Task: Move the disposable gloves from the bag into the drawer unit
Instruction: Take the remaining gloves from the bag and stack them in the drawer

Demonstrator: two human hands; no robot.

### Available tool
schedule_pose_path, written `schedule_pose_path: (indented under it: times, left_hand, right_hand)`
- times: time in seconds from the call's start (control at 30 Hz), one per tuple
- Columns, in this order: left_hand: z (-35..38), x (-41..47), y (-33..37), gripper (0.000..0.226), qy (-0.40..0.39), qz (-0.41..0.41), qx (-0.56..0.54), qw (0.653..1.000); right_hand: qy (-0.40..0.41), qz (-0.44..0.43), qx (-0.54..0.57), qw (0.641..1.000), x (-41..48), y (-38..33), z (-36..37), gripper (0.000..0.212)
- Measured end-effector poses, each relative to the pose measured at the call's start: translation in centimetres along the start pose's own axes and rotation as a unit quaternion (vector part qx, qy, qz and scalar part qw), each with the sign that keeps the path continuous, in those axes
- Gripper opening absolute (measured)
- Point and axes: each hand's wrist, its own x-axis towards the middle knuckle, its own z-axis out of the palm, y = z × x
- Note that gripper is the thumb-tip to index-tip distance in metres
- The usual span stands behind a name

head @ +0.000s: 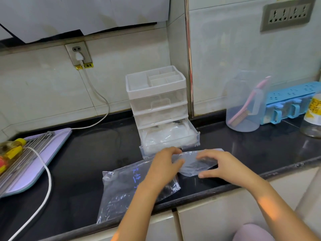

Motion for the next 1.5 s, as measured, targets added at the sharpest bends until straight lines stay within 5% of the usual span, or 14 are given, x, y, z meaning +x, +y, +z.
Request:
schedule_pose_path:
  times: [0.2, 0.37, 0.53, 0.6, 0.73, 0.87, 1.0, 1.1, 1.23, 1.37, 1.5]
  left_hand:
    - [2.1, -1.9, -1.9, 0.040, -0.010, -0.008, -0.052, 0.999]
    - [1.8, -2.2, -2.1, 0.048, -0.024, 0.006, -0.074, 0.997]
    - [2.1, -1.9, -2.4, 0.009, 0.009, 0.003, -0.095, 0.995]
    - [2.0, -1.9, -2.3, 0.008, 0.014, -0.009, -0.112, 0.994]
    - [1.5, -1.6, -2.1, 0.006, 0.006, -0.026, -0.163, 0.986]
    - [-0.2, -1.0, -0.9, 0.010, 0.024, -0.019, -0.210, 0.977]
    - [-3.4, 0.1, 1.3, 0.020, 0.039, 0.004, -0.268, 0.963]
    - [-5.8, 1.0, 2.4, 0.032, 0.018, -0.045, -0.284, 0.958]
    - [-7.9, 1.7, 3.6, 0.030, 0.010, -0.043, -0.181, 0.982]
    - [-8.1, 0.9, 5.5, 0.067, -0.053, 0.065, -0.132, 0.988]
    - [-7.2, 1.8, 4.9, 0.018, -0.038, 0.082, -0.042, 0.995]
  right_hand:
    - [0.092, -0.018, -0.015, 0.996, -1.0, 0.3, 2.3, 0.030]
    - [0.114, -0.010, -0.035, 0.993, -1.4, -0.3, 3.1, 0.036]
    - [0.162, -0.003, -0.012, 0.987, -1.9, -0.2, 3.4, 0.006]
    - [0.178, -0.004, -0.005, 0.984, -2.2, -0.4, 3.5, 0.014]
    - [0.157, 0.005, 0.017, 0.987, -2.2, -1.1, 3.1, 0.004]
    - [0.117, 0.013, -0.007, 0.993, -2.4, -2.0, 1.8, 0.037]
    - [0.143, -0.010, 0.085, 0.986, -1.9, -3.6, -1.0, 0.006]
    - [0.140, -0.031, 0.138, 0.980, -1.2, -6.0, -3.8, 0.010]
    - [0.060, -0.011, 0.027, 0.998, 0.0, -9.5, -6.5, 0.024]
    - [0.004, 0.007, -0.059, 0.998, 1.2, -12.5, -7.5, 0.024]
    - [-0.044, -0.006, -0.072, 0.996, 2.2, -13.8, -8.1, 0.016]
